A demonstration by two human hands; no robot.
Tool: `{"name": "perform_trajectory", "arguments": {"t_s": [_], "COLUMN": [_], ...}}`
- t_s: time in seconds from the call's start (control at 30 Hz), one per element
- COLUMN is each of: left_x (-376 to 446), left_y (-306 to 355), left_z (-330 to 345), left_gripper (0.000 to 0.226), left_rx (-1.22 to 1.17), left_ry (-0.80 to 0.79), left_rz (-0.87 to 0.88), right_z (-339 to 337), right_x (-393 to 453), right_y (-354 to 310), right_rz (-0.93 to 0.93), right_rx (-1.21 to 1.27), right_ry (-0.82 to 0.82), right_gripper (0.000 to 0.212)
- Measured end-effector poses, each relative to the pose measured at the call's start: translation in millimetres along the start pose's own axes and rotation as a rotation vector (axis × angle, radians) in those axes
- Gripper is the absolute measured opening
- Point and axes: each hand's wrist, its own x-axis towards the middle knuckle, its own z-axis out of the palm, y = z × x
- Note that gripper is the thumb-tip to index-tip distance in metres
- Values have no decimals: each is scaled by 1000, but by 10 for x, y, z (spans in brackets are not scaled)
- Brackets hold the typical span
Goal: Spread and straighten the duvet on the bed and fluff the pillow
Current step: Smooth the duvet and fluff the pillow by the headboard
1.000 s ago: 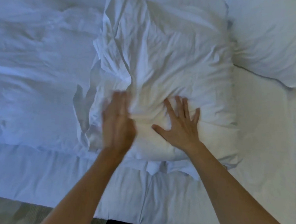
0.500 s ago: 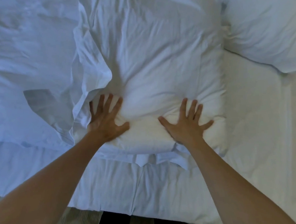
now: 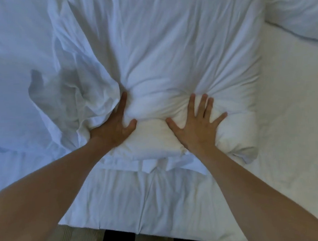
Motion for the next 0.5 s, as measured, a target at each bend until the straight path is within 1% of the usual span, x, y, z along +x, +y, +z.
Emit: {"name": "perform_trajectory", "arguments": {"t_s": [0.07, 0.13, 0.17, 0.23, 0.27, 0.33, 0.37, 0.4, 0.43, 0.47, 0.5], "left_x": [43, 98, 133, 282, 408, 736, 898, 1043, 1167, 1267, 1362], "left_y": [16, 70, 122, 313, 438, 618, 617, 544, 407, 239, 75], "left_z": [-143, -420, -574, -871, -1014, -1208, -1233, -1198, -1120, -1022, -942], "left_gripper": [93, 91, 88, 86, 85, 85, 86, 87, 89, 91, 93], "left_rx": [24, -46, -46, 57, 107, 172, 180, 186, 196, 195, 173], "left_ry": [-23, -12, 32, 148, 208, 282, 278, 248, 205, 119, -15], "left_rz": [17, 86, 116, 156, 184, 229, 211, 163, 90, 6, -77], "right_z": [-139, -363, -508, -832, -1006, -1298, -1380, -1401, -1366, -1297, -1228], "right_x": [12, 8, 19, 150, 272, 600, 775, 941, 1095, 1218, 1310], "right_y": [14, 21, 9, -79, -148, -283, -321, -325, -305, -268, -230], "right_rz": [11, 50, 74, 102, 90, 8, -33, -49, -42, -32, -30], "right_rx": [26, 144, 217, 338, 353, 279, 238, 212, 198, 184, 161], "right_ry": [-32, -28, 2, 108, 172, 281, 294, 249, 152, 28, -98], "right_gripper": [111, 107, 102, 94, 91, 88, 88, 90, 93, 98, 103]}}
